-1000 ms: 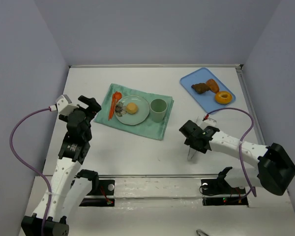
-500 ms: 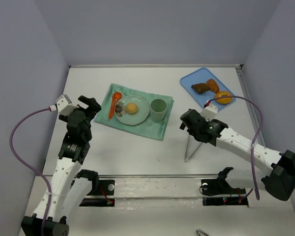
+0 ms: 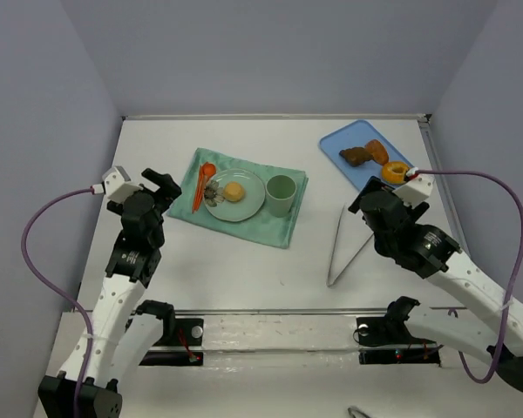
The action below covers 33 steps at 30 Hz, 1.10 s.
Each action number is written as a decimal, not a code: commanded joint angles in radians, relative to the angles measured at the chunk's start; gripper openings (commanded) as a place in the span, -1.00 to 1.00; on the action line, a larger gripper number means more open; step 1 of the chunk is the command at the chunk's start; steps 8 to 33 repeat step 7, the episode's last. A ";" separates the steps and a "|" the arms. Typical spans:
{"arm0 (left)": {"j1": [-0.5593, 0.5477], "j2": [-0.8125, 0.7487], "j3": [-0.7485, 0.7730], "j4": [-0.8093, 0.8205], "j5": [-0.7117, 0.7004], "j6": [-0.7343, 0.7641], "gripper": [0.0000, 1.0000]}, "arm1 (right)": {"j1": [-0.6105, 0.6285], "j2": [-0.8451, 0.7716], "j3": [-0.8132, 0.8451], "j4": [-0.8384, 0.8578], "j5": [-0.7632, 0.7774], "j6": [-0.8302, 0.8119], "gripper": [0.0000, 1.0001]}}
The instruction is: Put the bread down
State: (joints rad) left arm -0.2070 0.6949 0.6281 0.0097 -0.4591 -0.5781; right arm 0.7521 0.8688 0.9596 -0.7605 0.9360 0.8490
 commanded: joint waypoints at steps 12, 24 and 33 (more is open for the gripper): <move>0.008 0.009 0.012 0.036 -0.007 0.006 0.98 | -0.005 0.004 0.031 0.012 0.083 -0.056 1.00; 0.008 0.009 0.012 0.036 -0.007 0.006 0.98 | -0.005 0.004 0.031 0.012 0.083 -0.056 1.00; 0.008 0.009 0.012 0.036 -0.007 0.006 0.98 | -0.005 0.004 0.031 0.012 0.083 -0.056 1.00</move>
